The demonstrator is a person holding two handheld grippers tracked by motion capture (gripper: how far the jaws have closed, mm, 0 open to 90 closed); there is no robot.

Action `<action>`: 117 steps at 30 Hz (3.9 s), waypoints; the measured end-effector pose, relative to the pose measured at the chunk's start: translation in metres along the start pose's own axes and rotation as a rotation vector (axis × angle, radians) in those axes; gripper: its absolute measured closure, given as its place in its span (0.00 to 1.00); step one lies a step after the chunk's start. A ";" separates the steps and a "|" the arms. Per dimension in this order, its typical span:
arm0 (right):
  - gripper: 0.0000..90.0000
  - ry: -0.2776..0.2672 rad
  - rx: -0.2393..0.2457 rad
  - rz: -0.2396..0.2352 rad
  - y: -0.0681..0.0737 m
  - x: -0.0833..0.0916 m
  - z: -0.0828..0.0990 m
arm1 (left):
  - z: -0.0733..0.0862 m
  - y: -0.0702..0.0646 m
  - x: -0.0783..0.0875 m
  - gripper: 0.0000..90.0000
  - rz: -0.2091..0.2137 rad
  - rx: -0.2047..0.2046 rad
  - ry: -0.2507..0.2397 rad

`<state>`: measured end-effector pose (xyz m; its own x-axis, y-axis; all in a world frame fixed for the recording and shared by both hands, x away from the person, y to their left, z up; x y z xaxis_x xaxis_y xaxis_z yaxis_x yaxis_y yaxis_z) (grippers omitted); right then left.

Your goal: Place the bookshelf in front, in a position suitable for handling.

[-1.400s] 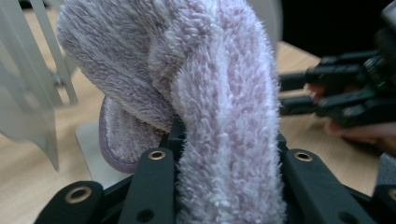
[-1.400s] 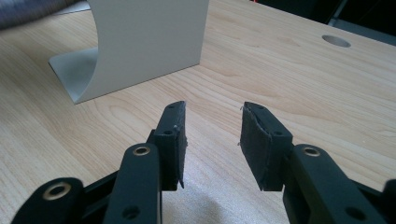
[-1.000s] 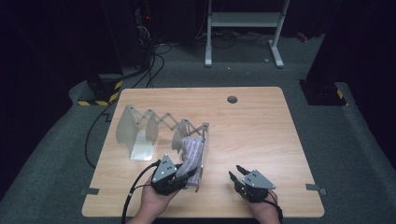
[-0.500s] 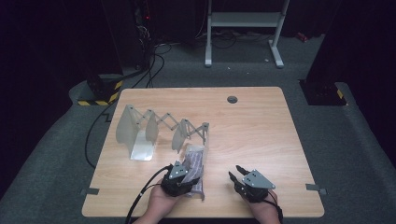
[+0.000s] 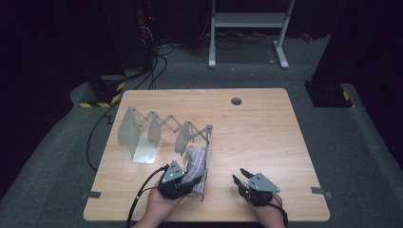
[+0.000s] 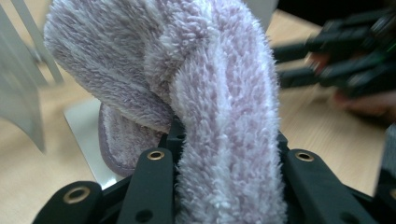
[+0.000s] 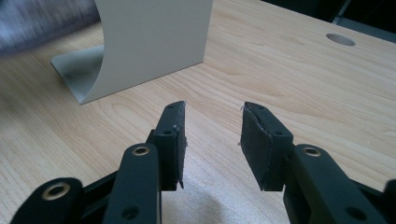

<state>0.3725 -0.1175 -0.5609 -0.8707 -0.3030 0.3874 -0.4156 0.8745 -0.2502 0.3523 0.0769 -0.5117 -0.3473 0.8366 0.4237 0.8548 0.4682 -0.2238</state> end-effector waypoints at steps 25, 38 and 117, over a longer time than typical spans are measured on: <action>0.67 0.005 0.002 -0.002 0.000 -0.001 0.000 | 0.045 0.019 -0.037 0.73 -0.014 0.035 0.173; 0.67 0.006 0.001 -0.003 0.000 -0.001 0.000 | 0.028 0.048 -0.043 0.73 -0.050 0.097 0.163; 0.66 0.012 0.018 -0.012 0.003 -0.001 0.001 | -0.063 0.046 -0.032 0.74 -0.088 -0.049 0.043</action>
<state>0.3719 -0.1147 -0.5626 -0.8626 -0.3084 0.4011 -0.4304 0.8640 -0.2613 0.4270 0.0534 -0.4803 -0.4056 0.7793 0.4777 0.8401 0.5237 -0.1411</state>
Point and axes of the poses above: each handheld gripper's, and its own axes: x roughly backward along the jaws, z roughly out of its underside, y roughly to its left, the point moved 9 cm from there along -x, roughly forward along the jaws, and after that the axes turned 15 degrees about z, right-handed, at the moved point
